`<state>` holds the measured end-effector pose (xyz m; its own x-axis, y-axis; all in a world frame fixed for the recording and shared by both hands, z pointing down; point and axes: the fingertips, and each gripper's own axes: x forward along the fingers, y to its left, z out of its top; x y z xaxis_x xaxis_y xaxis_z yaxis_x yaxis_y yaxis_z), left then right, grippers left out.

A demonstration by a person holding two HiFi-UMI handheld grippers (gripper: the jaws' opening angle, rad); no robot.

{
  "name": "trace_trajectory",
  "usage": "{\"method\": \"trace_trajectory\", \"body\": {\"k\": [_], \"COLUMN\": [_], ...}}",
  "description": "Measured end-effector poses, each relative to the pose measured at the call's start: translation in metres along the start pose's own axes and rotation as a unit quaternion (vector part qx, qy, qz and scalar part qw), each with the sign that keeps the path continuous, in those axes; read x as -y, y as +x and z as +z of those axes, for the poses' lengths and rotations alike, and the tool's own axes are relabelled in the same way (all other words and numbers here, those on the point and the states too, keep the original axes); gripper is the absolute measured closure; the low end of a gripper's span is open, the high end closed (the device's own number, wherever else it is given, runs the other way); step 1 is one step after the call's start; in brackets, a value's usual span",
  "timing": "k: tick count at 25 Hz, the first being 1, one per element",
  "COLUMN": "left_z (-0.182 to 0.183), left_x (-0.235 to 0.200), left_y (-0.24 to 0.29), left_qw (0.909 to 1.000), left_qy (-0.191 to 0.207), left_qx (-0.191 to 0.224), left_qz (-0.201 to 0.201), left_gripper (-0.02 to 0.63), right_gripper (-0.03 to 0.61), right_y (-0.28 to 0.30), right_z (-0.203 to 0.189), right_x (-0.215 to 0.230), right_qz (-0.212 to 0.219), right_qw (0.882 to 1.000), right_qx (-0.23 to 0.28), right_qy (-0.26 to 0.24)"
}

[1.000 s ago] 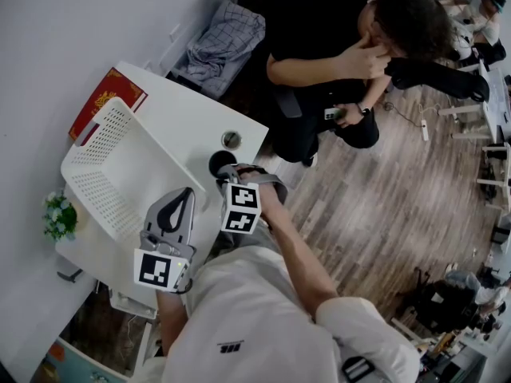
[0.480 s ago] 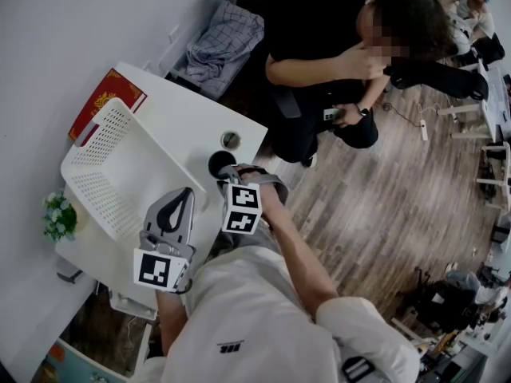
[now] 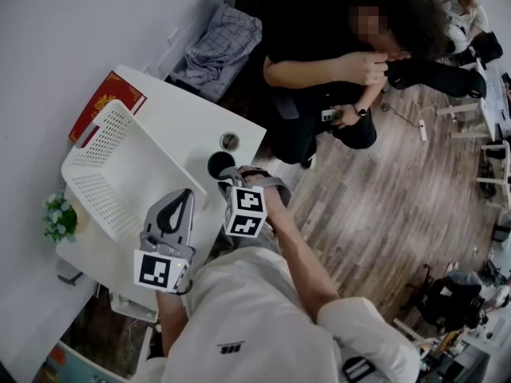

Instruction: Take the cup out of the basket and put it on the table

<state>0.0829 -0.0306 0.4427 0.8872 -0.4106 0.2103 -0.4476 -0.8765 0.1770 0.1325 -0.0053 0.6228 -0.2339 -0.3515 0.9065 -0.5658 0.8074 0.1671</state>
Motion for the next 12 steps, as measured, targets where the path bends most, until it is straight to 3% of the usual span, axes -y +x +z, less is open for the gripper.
{"method": "trace_trajectory", "body": {"k": [8, 12], "left_z": [0.003, 0.004], "left_x": [0.002, 0.002], "left_y": [-0.003, -0.004], "left_qw": [1.0000, 1.0000], "left_qy": [0.001, 0.002], "left_qx": [0.001, 0.002], "left_qz": [0.002, 0.003], "left_gripper": [0.604, 0.604], "right_gripper": [0.543, 0.545], "right_y": [-0.016, -0.032], "right_z": [0.001, 0.009], "right_x": [-0.002, -0.003], "right_qz": [-0.005, 0.000], "right_qw": [1.000, 0.998], "right_qx": [0.015, 0.056], "right_qy": [0.009, 0.037]}}
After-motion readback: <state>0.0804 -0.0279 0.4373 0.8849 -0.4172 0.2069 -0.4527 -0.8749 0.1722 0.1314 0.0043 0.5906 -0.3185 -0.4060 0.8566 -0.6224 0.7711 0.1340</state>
